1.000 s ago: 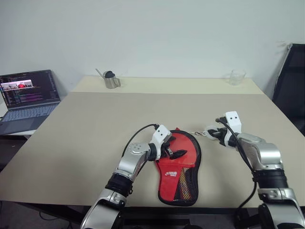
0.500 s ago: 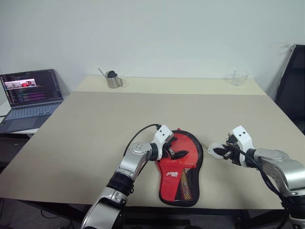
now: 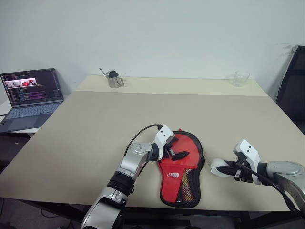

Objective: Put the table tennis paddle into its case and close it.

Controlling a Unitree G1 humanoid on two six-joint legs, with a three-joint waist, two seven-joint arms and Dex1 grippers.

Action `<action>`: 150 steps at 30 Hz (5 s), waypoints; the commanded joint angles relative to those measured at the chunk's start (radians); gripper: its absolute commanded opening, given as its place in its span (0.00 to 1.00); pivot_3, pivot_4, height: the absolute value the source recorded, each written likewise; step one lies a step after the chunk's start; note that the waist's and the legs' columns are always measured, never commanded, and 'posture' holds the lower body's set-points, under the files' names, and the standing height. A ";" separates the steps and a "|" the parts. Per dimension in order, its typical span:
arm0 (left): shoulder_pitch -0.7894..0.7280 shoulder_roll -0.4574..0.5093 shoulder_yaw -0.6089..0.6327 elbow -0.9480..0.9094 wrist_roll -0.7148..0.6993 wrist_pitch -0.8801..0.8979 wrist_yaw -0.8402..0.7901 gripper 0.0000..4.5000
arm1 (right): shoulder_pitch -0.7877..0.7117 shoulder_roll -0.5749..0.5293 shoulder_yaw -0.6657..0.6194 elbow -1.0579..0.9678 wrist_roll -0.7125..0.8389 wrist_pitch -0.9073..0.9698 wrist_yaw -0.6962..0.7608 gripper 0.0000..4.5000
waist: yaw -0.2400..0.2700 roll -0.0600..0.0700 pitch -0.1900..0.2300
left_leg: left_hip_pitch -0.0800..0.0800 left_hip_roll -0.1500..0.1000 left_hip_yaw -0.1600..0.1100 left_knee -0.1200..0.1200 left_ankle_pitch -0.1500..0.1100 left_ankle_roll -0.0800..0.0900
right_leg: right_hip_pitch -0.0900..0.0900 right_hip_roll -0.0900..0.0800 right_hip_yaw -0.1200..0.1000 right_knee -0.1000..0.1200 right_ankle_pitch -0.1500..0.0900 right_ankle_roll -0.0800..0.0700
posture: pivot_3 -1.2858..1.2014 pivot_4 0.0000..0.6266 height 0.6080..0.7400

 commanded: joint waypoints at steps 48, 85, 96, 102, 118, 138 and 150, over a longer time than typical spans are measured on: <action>0.038 0.017 -0.058 0.046 0.029 0.053 -0.007 1.00 | 0.173 -0.145 0.057 -0.330 0.193 -0.010 0.149 0.11 | 0.024 0.004 -0.008 | -0.001 0.000 0.000 0.001 -0.012 0.003 | 0.006 0.000 0.002 -0.014 -0.002 0.006 | 0.52 0.24 1.00; -0.107 0.436 0.120 -0.210 -0.232 0.080 -0.487 1.00 | -0.350 0.382 -0.032 0.102 0.136 0.410 -0.499 0.99 | -0.002 -0.001 -0.001 | -0.001 0.004 0.003 0.002 -0.011 0.002 | -0.002 0.005 0.005 0.003 -0.006 -0.002 | 0.52 0.24 1.00; -0.060 0.456 0.103 -0.254 -0.214 0.099 -0.448 1.00 | -0.341 0.421 0.016 0.116 0.120 0.439 -0.543 0.65 | 0.000 -0.001 -0.001 | -0.001 0.004 0.003 0.003 -0.011 0.003 | -0.002 0.005 0.005 0.003 -0.005 -0.001 | 0.52 0.24 1.00; -0.069 0.448 0.090 -0.226 -0.184 0.083 -0.415 1.00 | -0.352 0.413 0.053 0.144 0.088 0.407 -0.539 0.18 | -0.001 -0.001 -0.001 | -0.001 0.004 0.003 0.003 -0.011 0.003 | -0.002 0.005 0.006 0.003 -0.005 -0.001 | 0.52 0.24 1.00; -0.089 0.425 0.084 -0.183 -0.152 0.057 -0.388 1.00 | -0.574 0.297 0.251 0.391 -0.124 0.039 -0.335 0.00 | -0.013 -0.001 0.000 | -0.001 0.004 0.004 0.005 -0.010 0.004 | -0.003 0.006 0.007 0.004 -0.003 -0.001 | 0.52 0.24 1.00; -0.080 0.371 0.059 -0.216 -0.142 0.054 -0.367 1.00 | -0.790 0.367 0.329 0.837 -0.348 -0.333 -0.103 0.00 | -0.015 -0.001 0.000 | -0.011 0.004 0.005 0.005 -0.010 0.004 | -0.012 0.006 0.007 0.005 -0.002 -0.003 | 0.52 0.24 1.00; -0.187 0.215 0.020 -0.028 -0.084 -0.033 -0.292 1.00 | -0.733 0.320 0.212 0.657 -0.334 -0.183 -0.176 0.81 | -0.015 0.000 0.000 | -0.011 0.004 0.004 0.018 -0.010 0.004 | -0.012 0.006 0.006 0.019 -0.003 -0.002 | 0.52 0.24 1.00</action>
